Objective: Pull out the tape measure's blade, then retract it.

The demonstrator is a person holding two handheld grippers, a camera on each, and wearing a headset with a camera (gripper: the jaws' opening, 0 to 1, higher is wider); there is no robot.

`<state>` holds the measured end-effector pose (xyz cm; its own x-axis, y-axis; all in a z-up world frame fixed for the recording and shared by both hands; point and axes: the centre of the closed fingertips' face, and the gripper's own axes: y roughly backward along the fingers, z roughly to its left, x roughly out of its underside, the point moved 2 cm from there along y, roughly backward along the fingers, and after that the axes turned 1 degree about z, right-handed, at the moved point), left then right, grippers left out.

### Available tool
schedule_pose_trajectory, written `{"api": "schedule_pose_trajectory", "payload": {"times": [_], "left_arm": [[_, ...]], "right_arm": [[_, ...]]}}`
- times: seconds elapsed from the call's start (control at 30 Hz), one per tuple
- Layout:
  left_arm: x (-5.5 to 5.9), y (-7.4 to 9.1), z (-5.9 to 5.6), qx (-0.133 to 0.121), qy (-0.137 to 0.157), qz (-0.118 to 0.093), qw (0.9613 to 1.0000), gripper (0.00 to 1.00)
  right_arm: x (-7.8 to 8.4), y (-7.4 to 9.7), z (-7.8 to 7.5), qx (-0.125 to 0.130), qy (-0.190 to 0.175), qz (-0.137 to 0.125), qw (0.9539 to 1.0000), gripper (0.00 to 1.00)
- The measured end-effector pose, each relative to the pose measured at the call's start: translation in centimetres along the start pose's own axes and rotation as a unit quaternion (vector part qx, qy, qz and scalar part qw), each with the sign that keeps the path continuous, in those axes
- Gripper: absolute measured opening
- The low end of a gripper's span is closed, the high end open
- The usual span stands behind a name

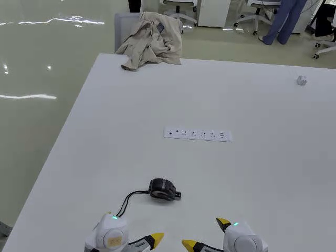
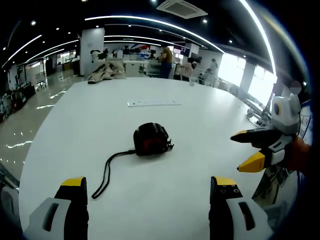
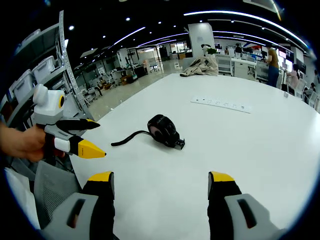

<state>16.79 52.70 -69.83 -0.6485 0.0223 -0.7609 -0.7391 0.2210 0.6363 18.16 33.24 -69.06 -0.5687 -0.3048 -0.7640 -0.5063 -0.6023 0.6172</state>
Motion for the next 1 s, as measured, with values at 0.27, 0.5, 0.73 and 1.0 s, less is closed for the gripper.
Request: {"api": "schedule_pose_trajectory", "payload": {"times": [0.27, 0.5, 0.73, 1.0], "left_arm": [[-0.3, 1.2, -0.2, 0.001, -0.006, -0.003, 1.0000, 1.00], [-0.6, 2.4, -0.2, -0.001, -0.007, -0.004, 1.0000, 1.00], [-0.4, 3.4, 0.1, -0.005, 0.000, 0.002, 1.0000, 1.00], [-0.6, 4.7, 0.1, -0.004, 0.002, 0.001, 1.0000, 1.00]], "right_arm": [[-0.7, 1.4, 0.4, 0.007, -0.003, -0.003, 1.0000, 0.81], [-1.3, 2.5, 1.0, 0.008, -0.005, -0.005, 0.9999, 0.83], [-1.5, 3.6, 1.5, 0.011, -0.003, 0.000, 0.9999, 0.84], [-1.2, 4.9, 1.6, 0.019, 0.005, 0.007, 0.9998, 0.87]]}}
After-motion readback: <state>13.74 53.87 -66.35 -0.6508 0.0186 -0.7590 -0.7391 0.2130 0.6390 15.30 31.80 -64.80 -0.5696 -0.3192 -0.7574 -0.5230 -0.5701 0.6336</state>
